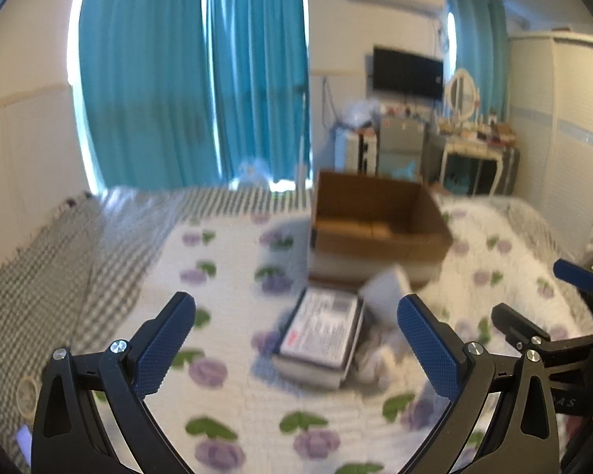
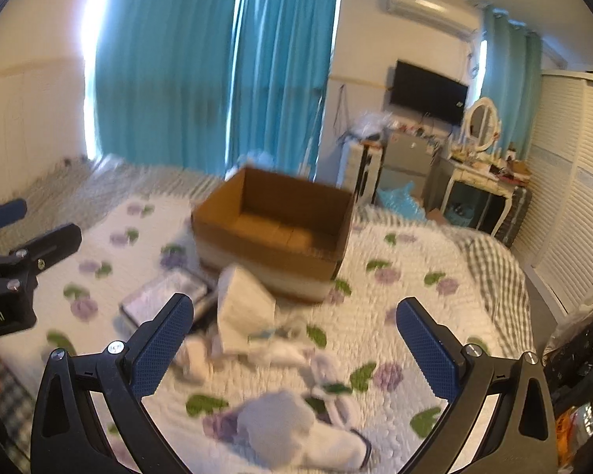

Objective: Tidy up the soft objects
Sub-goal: 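Grasp the white sock with the right tool while the left tool grasps the white mask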

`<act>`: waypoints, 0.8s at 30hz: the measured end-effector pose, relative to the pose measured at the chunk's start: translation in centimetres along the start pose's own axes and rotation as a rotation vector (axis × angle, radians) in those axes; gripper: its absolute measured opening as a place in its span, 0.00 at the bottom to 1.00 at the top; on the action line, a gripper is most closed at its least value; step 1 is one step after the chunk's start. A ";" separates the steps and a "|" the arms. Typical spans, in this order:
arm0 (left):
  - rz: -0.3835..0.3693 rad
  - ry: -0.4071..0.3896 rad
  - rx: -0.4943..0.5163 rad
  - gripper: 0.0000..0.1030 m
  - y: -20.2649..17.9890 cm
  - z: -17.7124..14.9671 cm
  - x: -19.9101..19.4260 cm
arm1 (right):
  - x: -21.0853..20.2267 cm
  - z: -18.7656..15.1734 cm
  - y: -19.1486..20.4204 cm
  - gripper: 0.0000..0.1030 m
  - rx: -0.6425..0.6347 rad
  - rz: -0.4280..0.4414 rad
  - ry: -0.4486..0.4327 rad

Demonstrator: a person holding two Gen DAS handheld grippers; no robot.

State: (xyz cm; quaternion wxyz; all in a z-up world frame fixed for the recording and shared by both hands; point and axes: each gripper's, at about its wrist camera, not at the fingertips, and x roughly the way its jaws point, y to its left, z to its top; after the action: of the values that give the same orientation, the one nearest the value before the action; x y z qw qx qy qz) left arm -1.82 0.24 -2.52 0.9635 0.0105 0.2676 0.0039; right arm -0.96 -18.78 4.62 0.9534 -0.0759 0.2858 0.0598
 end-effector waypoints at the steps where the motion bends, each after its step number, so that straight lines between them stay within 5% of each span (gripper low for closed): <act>1: 0.005 0.034 0.008 1.00 -0.2 -1.0 0.7 | 0.7 -0.7 0.1 1.00 -0.015 0.001 0.034; 7: 0.014 0.153 0.062 1.00 -2.2 -4.6 3.1 | 5.0 -4.7 0.3 0.93 -0.057 0.041 0.200; 14: 0.019 0.165 0.082 1.00 -2.9 -4.9 3.9 | 8.4 -8.3 1.6 0.90 -0.083 0.126 0.364; 17: 0.016 0.169 0.088 1.00 -3.1 -4.9 4.0 | 9.6 -9.7 1.6 0.72 -0.081 0.122 0.430; 24: -0.051 0.155 0.095 1.00 -4.9 -3.8 4.1 | 6.9 -6.7 -1.0 0.62 0.001 0.163 0.334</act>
State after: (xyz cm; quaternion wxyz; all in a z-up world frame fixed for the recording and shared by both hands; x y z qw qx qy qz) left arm -0.27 -4.50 -7.94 0.9381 0.0492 0.3412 -0.0327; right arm 1.29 -20.45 -4.62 0.8848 -0.0608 0.4452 0.1234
